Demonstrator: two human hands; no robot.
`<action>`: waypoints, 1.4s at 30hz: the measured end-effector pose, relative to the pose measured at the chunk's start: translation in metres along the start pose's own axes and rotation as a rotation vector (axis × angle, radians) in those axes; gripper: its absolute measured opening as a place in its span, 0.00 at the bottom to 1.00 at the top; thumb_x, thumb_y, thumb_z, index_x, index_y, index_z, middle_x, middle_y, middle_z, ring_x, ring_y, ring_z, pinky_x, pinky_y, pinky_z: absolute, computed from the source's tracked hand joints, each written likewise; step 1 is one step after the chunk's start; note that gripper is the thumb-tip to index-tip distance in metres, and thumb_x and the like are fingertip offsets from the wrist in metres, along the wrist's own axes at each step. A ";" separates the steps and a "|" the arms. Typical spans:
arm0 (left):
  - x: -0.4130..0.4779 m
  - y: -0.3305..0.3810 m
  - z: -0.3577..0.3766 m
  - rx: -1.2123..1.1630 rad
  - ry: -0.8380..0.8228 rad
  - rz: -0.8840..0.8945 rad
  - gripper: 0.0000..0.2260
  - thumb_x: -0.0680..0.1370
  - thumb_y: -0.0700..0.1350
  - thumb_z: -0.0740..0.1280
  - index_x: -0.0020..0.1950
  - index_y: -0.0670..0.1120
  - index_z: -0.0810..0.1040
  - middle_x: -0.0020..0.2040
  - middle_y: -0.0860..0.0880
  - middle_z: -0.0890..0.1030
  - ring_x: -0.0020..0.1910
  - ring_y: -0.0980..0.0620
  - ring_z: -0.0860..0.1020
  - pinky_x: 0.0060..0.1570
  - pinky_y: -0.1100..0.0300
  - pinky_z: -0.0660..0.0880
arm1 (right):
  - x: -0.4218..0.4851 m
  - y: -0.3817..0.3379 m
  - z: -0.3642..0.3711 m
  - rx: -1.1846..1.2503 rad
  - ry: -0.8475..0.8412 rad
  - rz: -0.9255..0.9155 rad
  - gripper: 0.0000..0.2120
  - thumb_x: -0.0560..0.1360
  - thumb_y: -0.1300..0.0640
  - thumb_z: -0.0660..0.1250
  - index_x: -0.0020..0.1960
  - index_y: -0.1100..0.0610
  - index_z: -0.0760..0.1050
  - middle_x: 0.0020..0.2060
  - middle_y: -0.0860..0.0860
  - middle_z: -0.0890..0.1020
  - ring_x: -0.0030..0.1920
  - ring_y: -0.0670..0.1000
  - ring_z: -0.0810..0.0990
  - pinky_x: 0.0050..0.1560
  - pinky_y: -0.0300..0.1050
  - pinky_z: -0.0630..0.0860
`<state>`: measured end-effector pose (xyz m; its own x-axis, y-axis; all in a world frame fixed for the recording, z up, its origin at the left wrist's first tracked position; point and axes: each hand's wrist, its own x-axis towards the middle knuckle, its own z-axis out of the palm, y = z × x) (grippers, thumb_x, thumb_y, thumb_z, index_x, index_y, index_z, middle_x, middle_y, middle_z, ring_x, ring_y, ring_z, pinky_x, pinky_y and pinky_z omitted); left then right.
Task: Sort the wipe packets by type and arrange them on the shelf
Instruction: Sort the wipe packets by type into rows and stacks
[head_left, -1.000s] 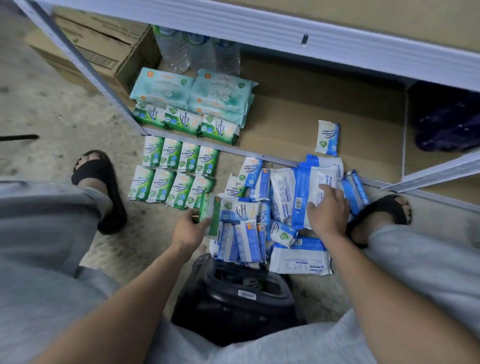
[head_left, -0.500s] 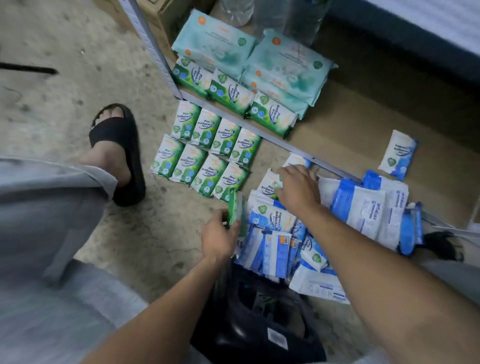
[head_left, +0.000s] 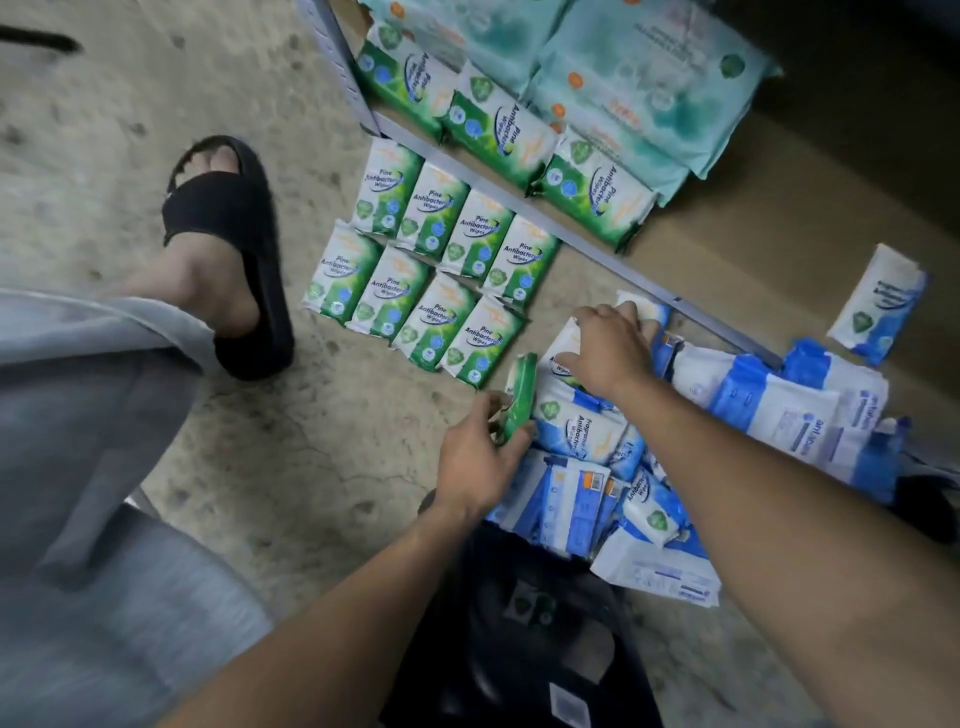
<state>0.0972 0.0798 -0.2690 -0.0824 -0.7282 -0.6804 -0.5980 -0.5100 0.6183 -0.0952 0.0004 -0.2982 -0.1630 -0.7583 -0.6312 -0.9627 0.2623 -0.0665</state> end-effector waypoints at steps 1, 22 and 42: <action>0.000 0.002 0.001 -0.007 0.003 -0.009 0.16 0.75 0.63 0.68 0.57 0.56 0.75 0.50 0.55 0.84 0.51 0.57 0.82 0.52 0.52 0.80 | 0.001 0.003 -0.002 0.017 -0.013 0.005 0.25 0.74 0.42 0.72 0.65 0.53 0.74 0.63 0.54 0.77 0.66 0.59 0.66 0.60 0.54 0.62; 0.015 0.012 0.006 0.029 -0.077 -0.178 0.17 0.72 0.51 0.78 0.45 0.48 0.70 0.41 0.51 0.79 0.38 0.52 0.77 0.40 0.54 0.76 | -0.093 0.052 -0.019 0.750 0.221 0.235 0.15 0.79 0.54 0.69 0.61 0.55 0.68 0.49 0.57 0.81 0.45 0.56 0.78 0.40 0.45 0.69; 0.090 0.034 -0.124 -0.274 0.202 -0.114 0.07 0.76 0.44 0.69 0.51 0.48 0.74 0.46 0.48 0.82 0.38 0.48 0.80 0.44 0.49 0.81 | -0.036 -0.048 -0.048 1.328 0.076 0.415 0.16 0.71 0.68 0.75 0.56 0.60 0.78 0.52 0.55 0.84 0.49 0.54 0.85 0.47 0.47 0.83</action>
<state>0.1682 -0.0599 -0.2608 0.1478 -0.7215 -0.6765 -0.3561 -0.6769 0.6442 -0.0534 -0.0132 -0.2352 -0.4348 -0.5056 -0.7452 0.0743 0.8045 -0.5893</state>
